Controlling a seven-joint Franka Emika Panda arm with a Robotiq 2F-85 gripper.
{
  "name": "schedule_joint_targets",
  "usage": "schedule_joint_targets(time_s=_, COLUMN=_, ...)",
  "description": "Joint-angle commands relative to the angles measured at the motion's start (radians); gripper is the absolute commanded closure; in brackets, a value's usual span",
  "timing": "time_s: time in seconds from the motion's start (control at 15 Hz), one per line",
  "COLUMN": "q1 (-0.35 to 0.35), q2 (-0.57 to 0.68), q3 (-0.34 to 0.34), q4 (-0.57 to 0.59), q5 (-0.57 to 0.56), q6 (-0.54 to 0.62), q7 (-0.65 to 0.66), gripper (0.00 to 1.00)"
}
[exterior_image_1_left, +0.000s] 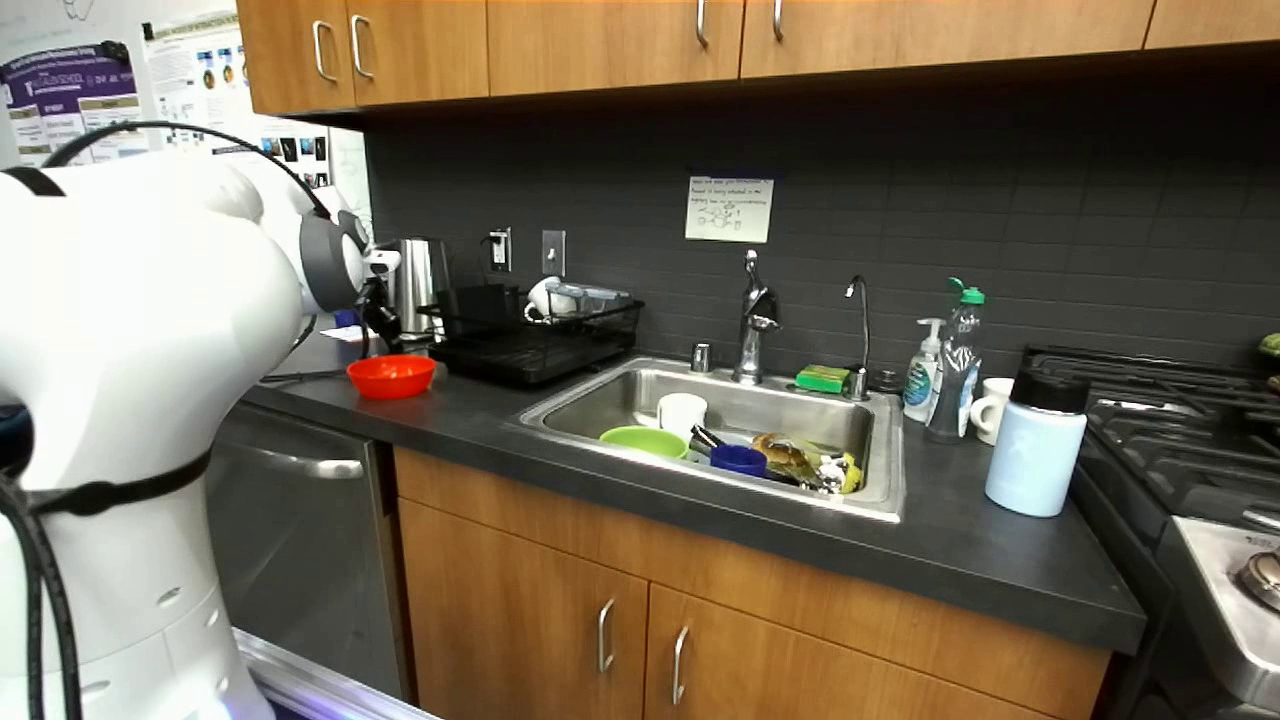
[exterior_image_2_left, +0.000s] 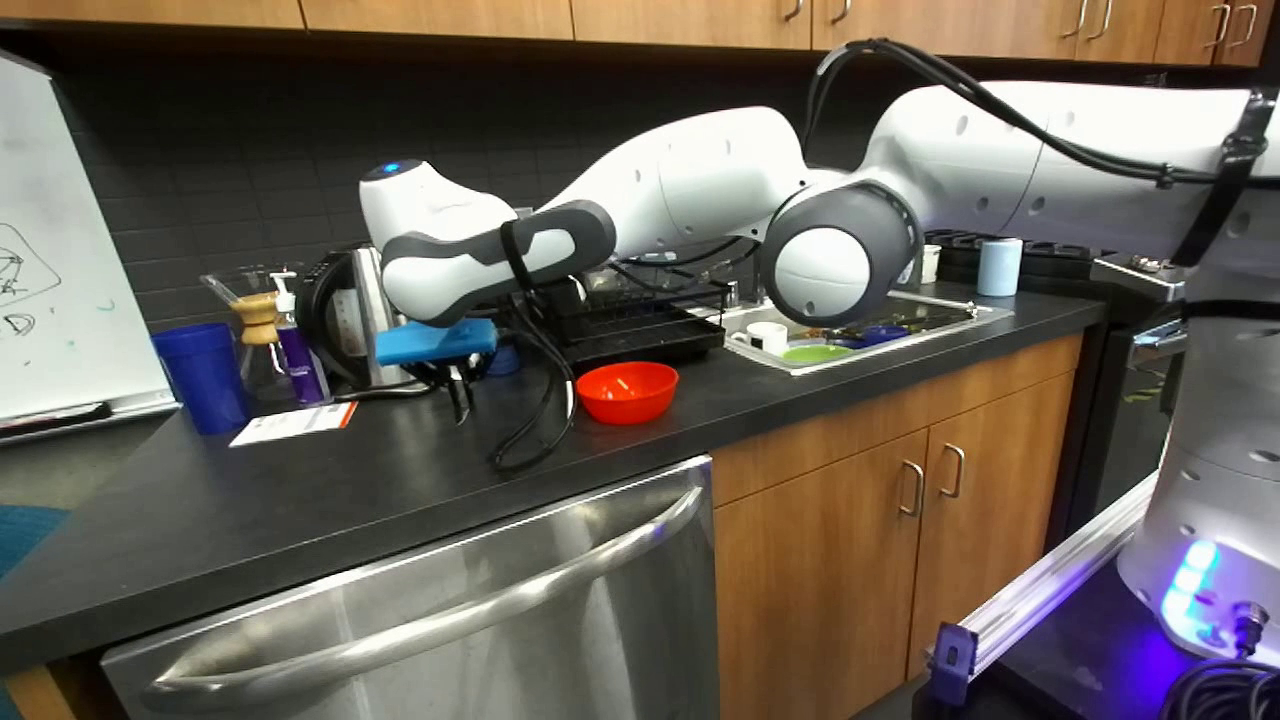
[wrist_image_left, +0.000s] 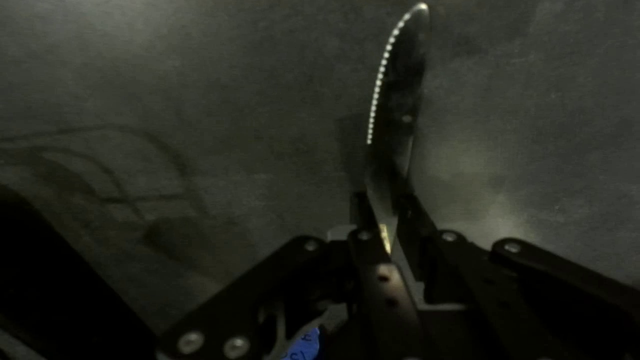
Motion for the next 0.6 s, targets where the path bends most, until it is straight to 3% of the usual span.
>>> schedule_joint_targets(time_s=0.0, q1=0.004, q2=-0.020, q3=-0.012, q4=0.001, q5=0.001, q6=0.014, q7=0.014, gripper=0.96)
schedule_joint_targets(time_s=0.53, q1=0.032, q2=-0.052, q3=-0.031, q4=0.003, q5=-0.024, q6=0.013, q7=-0.010, gripper=0.96)
